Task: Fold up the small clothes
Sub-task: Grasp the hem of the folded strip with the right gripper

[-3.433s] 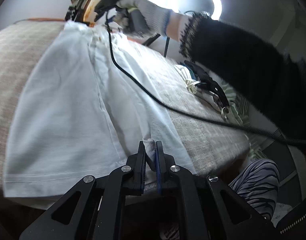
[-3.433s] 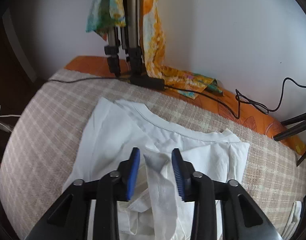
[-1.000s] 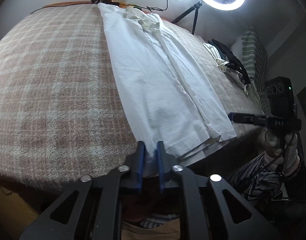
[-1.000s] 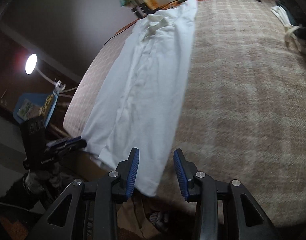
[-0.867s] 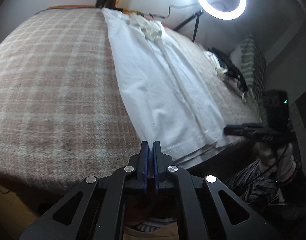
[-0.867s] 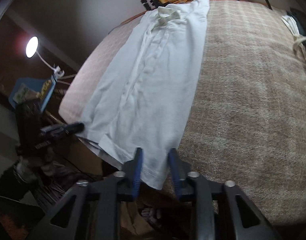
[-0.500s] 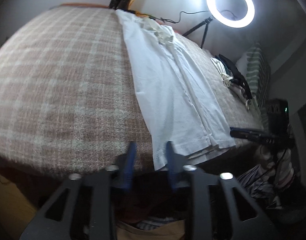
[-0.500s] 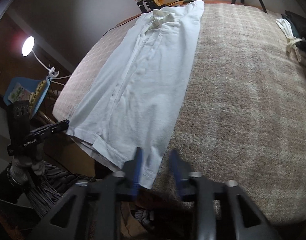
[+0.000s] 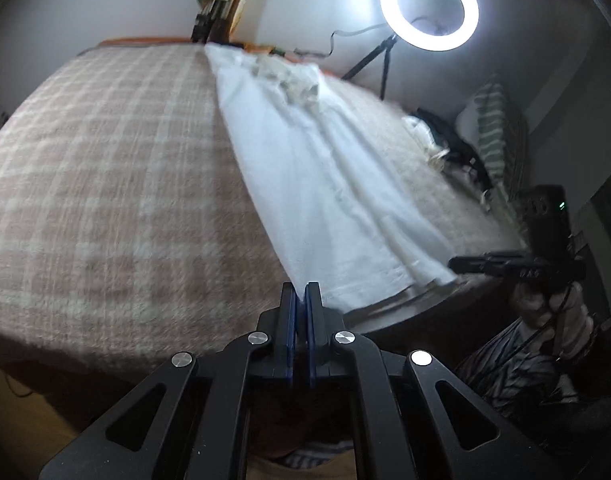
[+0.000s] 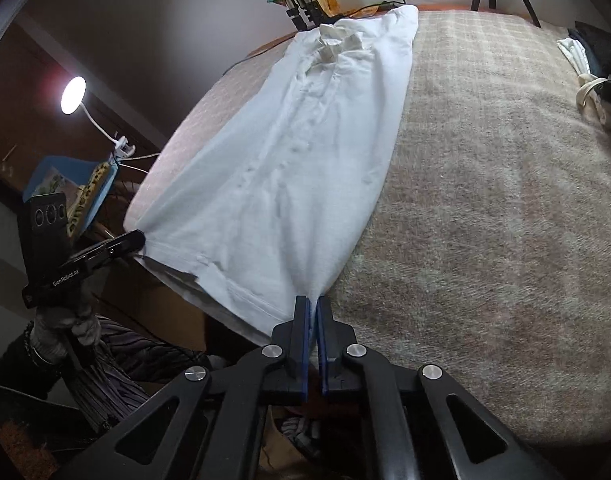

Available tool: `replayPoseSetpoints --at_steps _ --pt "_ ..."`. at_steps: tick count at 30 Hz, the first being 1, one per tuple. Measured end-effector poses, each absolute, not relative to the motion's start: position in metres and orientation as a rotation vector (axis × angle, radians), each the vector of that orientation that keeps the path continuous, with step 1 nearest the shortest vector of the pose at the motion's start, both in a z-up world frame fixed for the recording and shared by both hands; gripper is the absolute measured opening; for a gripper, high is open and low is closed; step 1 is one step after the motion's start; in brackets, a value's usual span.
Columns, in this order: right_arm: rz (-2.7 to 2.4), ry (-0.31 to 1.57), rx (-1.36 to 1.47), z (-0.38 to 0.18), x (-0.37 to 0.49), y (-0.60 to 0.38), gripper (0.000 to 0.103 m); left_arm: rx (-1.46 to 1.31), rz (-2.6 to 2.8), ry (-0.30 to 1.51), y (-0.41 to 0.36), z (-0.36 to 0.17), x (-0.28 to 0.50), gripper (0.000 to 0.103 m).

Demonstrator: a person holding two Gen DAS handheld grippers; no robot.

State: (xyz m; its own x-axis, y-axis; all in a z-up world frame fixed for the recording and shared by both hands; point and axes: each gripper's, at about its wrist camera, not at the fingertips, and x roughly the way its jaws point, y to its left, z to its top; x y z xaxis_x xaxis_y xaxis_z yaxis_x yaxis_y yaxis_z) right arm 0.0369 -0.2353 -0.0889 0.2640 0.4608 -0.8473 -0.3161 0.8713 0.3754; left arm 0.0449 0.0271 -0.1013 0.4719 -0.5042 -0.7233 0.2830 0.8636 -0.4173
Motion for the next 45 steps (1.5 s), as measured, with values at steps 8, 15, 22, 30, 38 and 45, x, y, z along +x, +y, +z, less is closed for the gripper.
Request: replayPoseSetpoints --at_steps 8,15,22,30,38,45 --pt "0.541 1.213 0.211 -0.093 0.037 -0.247 0.044 -0.294 -0.499 1.01 0.031 -0.114 0.048 0.003" --pt "0.572 1.236 0.488 -0.107 0.044 -0.276 0.043 -0.281 -0.506 1.006 0.031 -0.111 0.049 0.003" --pt "0.511 1.129 0.508 -0.093 0.042 -0.286 0.042 -0.269 -0.501 1.004 0.031 -0.113 0.046 0.003" --pt "0.53 1.001 0.074 -0.063 0.06 -0.216 0.026 -0.272 -0.51 0.999 0.029 -0.112 0.049 0.003" --pt "0.605 1.158 0.167 -0.093 0.07 -0.214 0.032 -0.267 -0.476 0.988 0.037 -0.109 0.047 0.019" --pt "0.588 1.076 -0.016 -0.073 0.025 -0.202 0.033 -0.3 -0.481 0.983 0.038 -0.108 0.053 0.025"
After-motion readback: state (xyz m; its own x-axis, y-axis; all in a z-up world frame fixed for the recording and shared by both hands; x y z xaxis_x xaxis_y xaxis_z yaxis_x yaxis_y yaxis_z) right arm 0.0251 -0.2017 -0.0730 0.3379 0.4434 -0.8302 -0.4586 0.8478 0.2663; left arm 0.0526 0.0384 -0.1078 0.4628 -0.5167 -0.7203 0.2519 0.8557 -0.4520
